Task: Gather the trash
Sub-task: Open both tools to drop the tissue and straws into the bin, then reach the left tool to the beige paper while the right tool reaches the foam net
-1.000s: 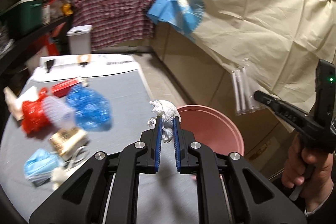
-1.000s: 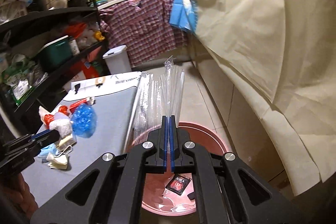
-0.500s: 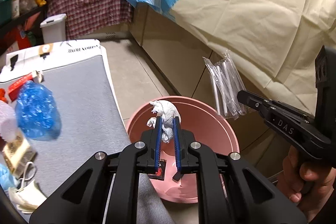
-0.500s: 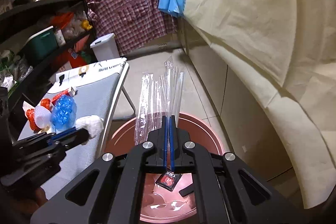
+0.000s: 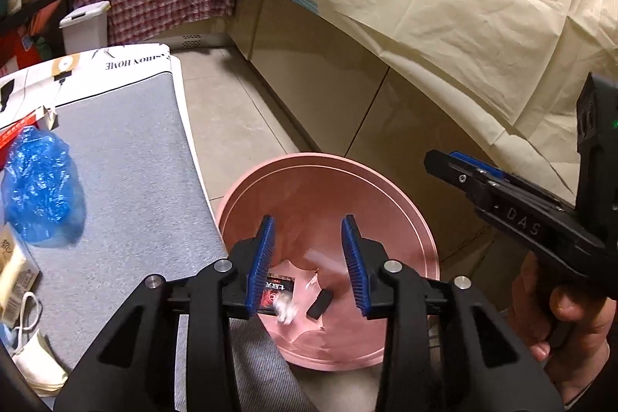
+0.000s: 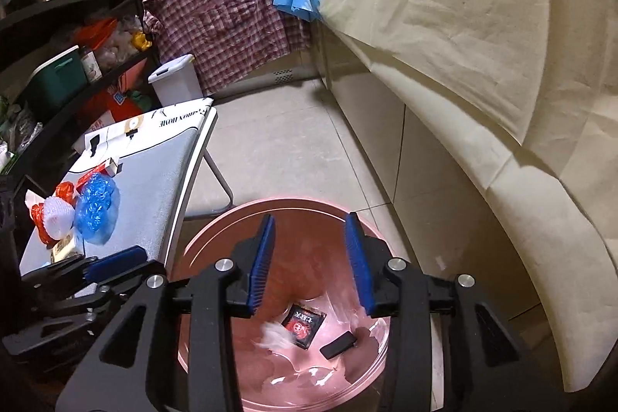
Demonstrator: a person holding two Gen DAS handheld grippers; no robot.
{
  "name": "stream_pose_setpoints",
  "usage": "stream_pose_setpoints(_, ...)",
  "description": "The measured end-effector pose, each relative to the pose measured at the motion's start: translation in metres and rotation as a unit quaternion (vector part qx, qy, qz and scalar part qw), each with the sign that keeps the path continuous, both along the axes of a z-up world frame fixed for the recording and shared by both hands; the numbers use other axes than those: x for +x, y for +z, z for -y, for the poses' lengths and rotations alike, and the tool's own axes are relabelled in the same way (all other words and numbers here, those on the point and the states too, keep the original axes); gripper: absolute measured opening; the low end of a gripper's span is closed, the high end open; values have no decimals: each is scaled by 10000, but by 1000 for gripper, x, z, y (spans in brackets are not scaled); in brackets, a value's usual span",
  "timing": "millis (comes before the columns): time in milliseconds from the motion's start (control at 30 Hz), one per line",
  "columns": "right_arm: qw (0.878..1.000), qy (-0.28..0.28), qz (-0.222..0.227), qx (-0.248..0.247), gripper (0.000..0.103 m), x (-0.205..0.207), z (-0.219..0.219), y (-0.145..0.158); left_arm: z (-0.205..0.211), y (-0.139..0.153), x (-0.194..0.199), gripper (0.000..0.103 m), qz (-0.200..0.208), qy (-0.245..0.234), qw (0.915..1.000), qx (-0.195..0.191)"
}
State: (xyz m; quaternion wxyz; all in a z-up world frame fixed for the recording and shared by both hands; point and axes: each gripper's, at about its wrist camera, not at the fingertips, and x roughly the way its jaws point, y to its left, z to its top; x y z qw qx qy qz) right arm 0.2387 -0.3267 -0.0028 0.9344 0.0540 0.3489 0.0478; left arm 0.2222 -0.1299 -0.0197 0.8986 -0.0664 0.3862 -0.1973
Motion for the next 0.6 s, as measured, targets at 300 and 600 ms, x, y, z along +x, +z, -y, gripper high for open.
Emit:
stream_pose_setpoints(300,9999,46,116,30,39,-8,-1,4,-21,25,-27,36,233,93,9997,32)
stream_pose_setpoints(600,9984,264,475,-122,39,-37,-20,22,-55,60,-64,36,545,293,9981,24)
